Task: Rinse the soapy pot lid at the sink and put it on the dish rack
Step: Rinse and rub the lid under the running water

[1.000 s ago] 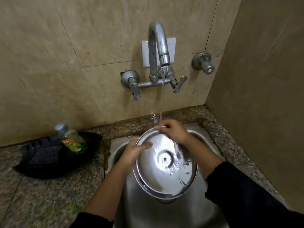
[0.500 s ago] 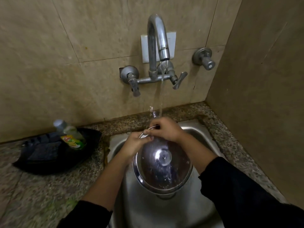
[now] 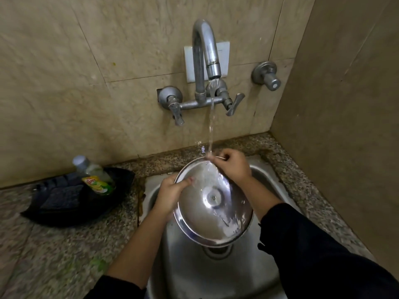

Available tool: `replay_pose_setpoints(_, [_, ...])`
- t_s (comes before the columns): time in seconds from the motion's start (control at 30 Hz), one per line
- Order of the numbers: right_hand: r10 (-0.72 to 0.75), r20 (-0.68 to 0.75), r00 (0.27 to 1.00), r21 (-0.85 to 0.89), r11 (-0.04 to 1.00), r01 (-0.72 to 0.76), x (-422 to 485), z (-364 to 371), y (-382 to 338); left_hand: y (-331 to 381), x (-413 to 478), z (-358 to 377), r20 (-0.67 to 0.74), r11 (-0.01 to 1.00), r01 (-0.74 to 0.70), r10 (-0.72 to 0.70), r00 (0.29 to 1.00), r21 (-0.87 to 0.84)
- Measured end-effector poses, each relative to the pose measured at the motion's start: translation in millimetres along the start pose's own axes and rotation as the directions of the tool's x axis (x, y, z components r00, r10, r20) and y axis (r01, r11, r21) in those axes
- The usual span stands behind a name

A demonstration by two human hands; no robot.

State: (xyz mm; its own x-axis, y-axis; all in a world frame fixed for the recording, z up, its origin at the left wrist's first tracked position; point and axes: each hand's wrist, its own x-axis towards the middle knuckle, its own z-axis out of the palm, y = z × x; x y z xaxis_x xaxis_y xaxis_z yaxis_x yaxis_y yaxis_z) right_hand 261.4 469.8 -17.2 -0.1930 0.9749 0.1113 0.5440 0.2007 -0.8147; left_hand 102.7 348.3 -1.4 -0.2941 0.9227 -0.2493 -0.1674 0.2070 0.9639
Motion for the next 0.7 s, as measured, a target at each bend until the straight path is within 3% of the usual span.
replay_pose_setpoints(0.07, [0.005,-0.023,1.000,-0.063,0.998,-0.006,-2.1,2.1,1.4,-0.5,0.0,1.8,-0.011,0.999,-0.019,0.020,1.000,0.032])
replay_pose_setpoints(0.13, [-0.222,0.086,0.971,-0.140,0.962,0.233,-5.4,6.5,-15.0,5.4,4.1,2.7,0.068,0.992,-0.059,0.051,0.996,0.113])
replay_pose_setpoints(0.2, [-0.462,0.243,0.853,-0.201,0.836,0.510,-7.3,12.6,-32.8,11.9,6.5,3.1,0.179,0.981,-0.104,0.075,0.981,0.163])
replay_pose_setpoints(0.23, [-0.502,0.300,0.811,-0.198,0.799,0.568,-6.5,12.8,-35.9,12.2,7.1,2.7,0.197,0.979,-0.113,0.079,0.977,0.169])
replay_pose_setpoints(0.3, [-0.417,0.285,0.863,-0.117,0.878,0.463,-2.5,8.3,-27.6,8.2,5.1,-0.7,0.156,0.986,-0.101,0.080,0.985,0.134])
replay_pose_setpoints(0.37, [-0.174,0.170,0.970,0.027,0.985,0.172,-0.4,-0.6,-9.2,1.7,0.0,-5.9,0.051,0.996,-0.074,0.071,0.996,0.052])
replay_pose_setpoints(0.47, [0.087,0.016,0.996,0.226,0.970,-0.088,-3.4,-4.0,16.0,-8.0,-9.4,-11.4,-0.117,0.997,-0.025,0.016,0.993,-0.076])
replay_pose_setpoints(0.6, [0.080,-0.151,0.985,-0.002,0.997,-0.081,-34.2,11.7,32.6,-14.4,-12.7,-16.2,-0.281,0.987,-0.045,0.000,0.960,-0.156])
replay_pose_setpoints(0.7, [-0.148,-0.155,0.977,-0.254,0.961,0.105,-74.9,18.1,46.8,-16.5,-13.1,-27.9,-0.348,0.986,-0.033,-0.028,0.937,-0.166])
